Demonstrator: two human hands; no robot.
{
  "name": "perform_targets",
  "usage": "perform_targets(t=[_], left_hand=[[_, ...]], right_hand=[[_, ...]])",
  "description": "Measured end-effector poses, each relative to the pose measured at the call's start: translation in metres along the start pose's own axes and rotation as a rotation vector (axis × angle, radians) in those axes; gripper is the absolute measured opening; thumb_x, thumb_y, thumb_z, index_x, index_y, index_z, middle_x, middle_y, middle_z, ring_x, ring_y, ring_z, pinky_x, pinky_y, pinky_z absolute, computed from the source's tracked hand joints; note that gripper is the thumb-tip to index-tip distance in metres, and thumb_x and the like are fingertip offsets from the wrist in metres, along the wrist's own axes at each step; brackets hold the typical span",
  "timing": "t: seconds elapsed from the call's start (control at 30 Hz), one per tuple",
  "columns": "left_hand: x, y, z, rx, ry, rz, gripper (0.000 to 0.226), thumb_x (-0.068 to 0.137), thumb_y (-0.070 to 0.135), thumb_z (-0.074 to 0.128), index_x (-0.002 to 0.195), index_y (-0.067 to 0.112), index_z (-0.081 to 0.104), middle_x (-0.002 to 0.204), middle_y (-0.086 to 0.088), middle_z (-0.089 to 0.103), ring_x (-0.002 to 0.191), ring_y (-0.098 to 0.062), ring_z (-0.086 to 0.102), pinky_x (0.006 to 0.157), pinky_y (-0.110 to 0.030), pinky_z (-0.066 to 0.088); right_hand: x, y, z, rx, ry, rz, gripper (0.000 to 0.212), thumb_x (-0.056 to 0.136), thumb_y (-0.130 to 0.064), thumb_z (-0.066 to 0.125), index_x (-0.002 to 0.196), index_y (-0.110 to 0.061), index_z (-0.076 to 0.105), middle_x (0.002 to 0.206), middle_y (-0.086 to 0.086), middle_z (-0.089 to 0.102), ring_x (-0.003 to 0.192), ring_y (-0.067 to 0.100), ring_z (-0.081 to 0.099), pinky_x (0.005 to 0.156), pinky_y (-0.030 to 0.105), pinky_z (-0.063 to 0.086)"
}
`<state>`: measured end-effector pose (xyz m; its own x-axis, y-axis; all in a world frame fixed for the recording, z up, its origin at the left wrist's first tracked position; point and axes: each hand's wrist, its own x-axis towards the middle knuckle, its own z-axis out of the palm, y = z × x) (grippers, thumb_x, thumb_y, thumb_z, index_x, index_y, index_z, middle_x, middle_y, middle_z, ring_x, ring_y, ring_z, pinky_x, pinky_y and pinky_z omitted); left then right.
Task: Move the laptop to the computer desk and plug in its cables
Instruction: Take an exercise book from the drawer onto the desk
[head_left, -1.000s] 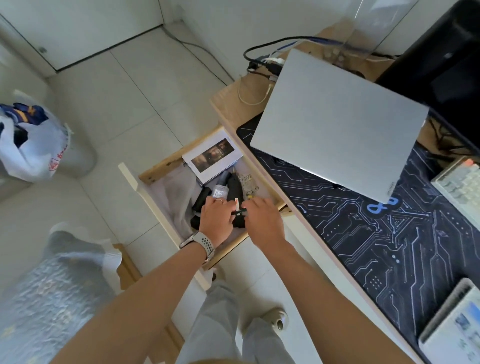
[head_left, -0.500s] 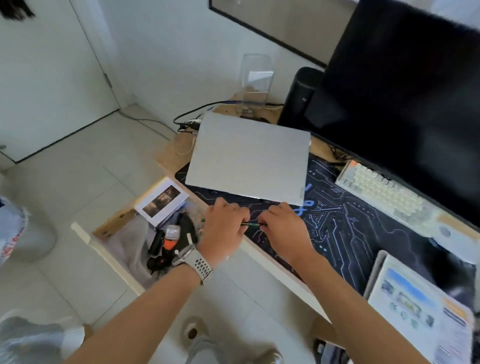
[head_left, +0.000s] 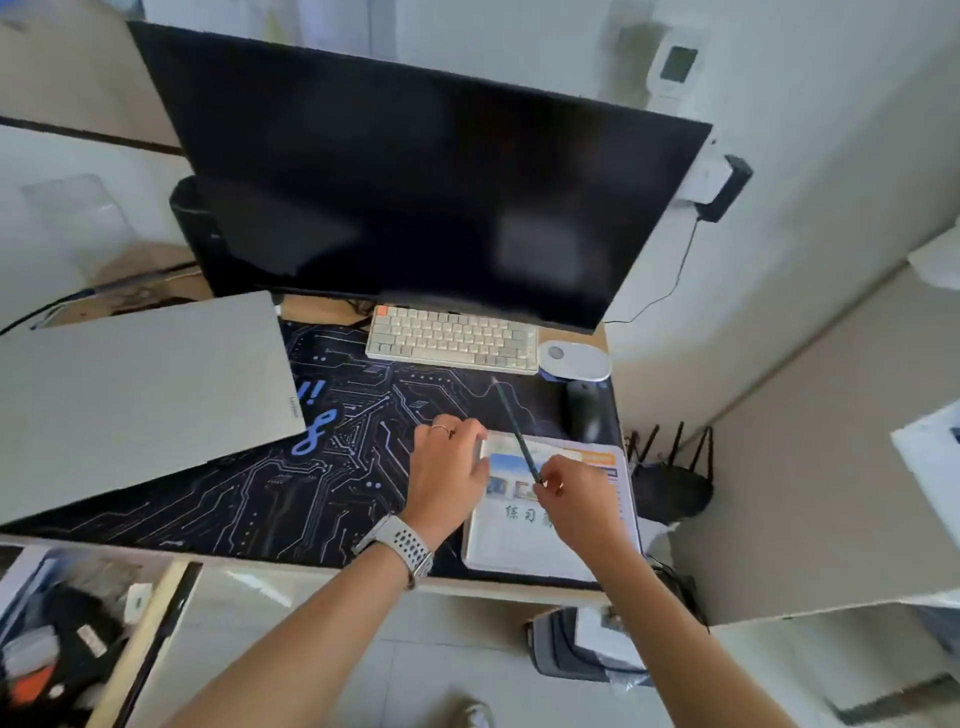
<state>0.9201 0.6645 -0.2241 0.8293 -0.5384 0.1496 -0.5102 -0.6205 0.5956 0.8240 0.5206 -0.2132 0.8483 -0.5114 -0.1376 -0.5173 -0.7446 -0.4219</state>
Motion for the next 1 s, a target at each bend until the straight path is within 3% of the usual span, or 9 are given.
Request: perform_targets(t=[0.1,0.17,0.23,0.33,0.43,0.6,0.77,1.0], left_hand=[[0.006,0.017,0.045,0.016,-0.117,0.005,0.022,0.085,0.019,0.063,0.106,0.018,0.058,0.108,-0.002,0.056,0.098,-0.026,0.048,0.087,-0.038,0.044],[0.005,0.018,0.068,0.081,-0.184,0.004,0.023,0.085,0.023,0.062,0.107,0.017,0.056,0.107,-0.004,0.057,0.097,-0.028,0.050,0.083,-0.041,0.048],[0.002,0.018,0.088,0.164,-0.262,-0.033,0.027,0.087,0.027,0.060,0.110,0.016,0.054,0.108,-0.008,0.056,0.100,-0.030,0.050,0.077,-0.042,0.052],[0.000,0.017,0.108,0.328,-0.372,-0.075,0.039,0.088,0.035,0.058,0.123,0.019,0.048,0.118,-0.009,0.052,0.105,-0.030,0.051,0.075,-0.040,0.054],[-0.002,0.013,0.124,0.413,-0.388,-0.064,0.044,0.089,0.034,0.055,0.130,0.022,0.044,0.126,-0.009,0.047,0.105,-0.026,0.051,0.076,-0.034,0.054],[-0.003,0.007,0.130,0.453,-0.393,-0.050,0.047,0.087,0.034,0.059,0.130,0.022,0.044,0.129,-0.010,0.045,0.102,-0.026,0.051,0.075,-0.033,0.054],[0.009,0.008,0.128,0.432,-0.431,-0.070,0.048,0.086,0.036,0.062,0.128,0.021,0.042,0.133,-0.012,0.041,0.108,-0.027,0.048,0.081,-0.037,0.053],[0.020,0.005,0.124,0.430,-0.465,-0.049,0.046,0.086,0.028,0.061,0.127,0.022,0.041,0.135,-0.012,0.040,0.113,-0.027,0.045,0.082,-0.037,0.052]], right_hand=[[-0.003,0.057,-0.011,0.096,0.009,0.237,0.009,0.086,-0.022,0.062,0.090,-0.016,0.066,0.084,0.003,0.069,0.074,0.019,0.059,0.061,0.025,0.044],[-0.006,0.089,-0.012,0.082,0.003,0.325,0.008,0.084,-0.021,0.061,0.086,-0.015,0.066,0.081,0.003,0.067,0.075,0.020,0.060,0.066,0.030,0.050],[-0.013,0.112,-0.010,0.019,-0.046,0.373,0.009,0.084,-0.021,0.059,0.082,-0.014,0.064,0.075,0.002,0.062,0.071,0.020,0.058,0.062,0.028,0.048],[-0.018,0.134,-0.001,-0.103,-0.165,0.372,0.010,0.088,-0.024,0.056,0.080,-0.017,0.055,0.077,0.001,0.060,0.069,0.017,0.054,0.057,0.024,0.044],[-0.013,0.143,0.012,-0.137,-0.217,0.350,0.012,0.088,-0.026,0.056,0.087,-0.015,0.060,0.091,0.004,0.069,0.074,0.017,0.058,0.068,0.028,0.052],[0.002,0.141,0.028,-0.136,-0.253,0.310,0.017,0.088,-0.028,0.056,0.096,-0.014,0.062,0.096,0.004,0.070,0.074,0.018,0.060,0.064,0.027,0.051],[0.011,0.140,0.035,-0.177,-0.312,0.306,0.021,0.088,-0.031,0.058,0.102,-0.016,0.060,0.102,0.005,0.068,0.087,0.021,0.066,0.071,0.028,0.053],[0.013,0.142,0.034,-0.204,-0.349,0.319,0.027,0.088,-0.036,0.057,0.106,-0.016,0.057,0.101,0.004,0.066,0.086,0.022,0.065,0.072,0.033,0.057]])
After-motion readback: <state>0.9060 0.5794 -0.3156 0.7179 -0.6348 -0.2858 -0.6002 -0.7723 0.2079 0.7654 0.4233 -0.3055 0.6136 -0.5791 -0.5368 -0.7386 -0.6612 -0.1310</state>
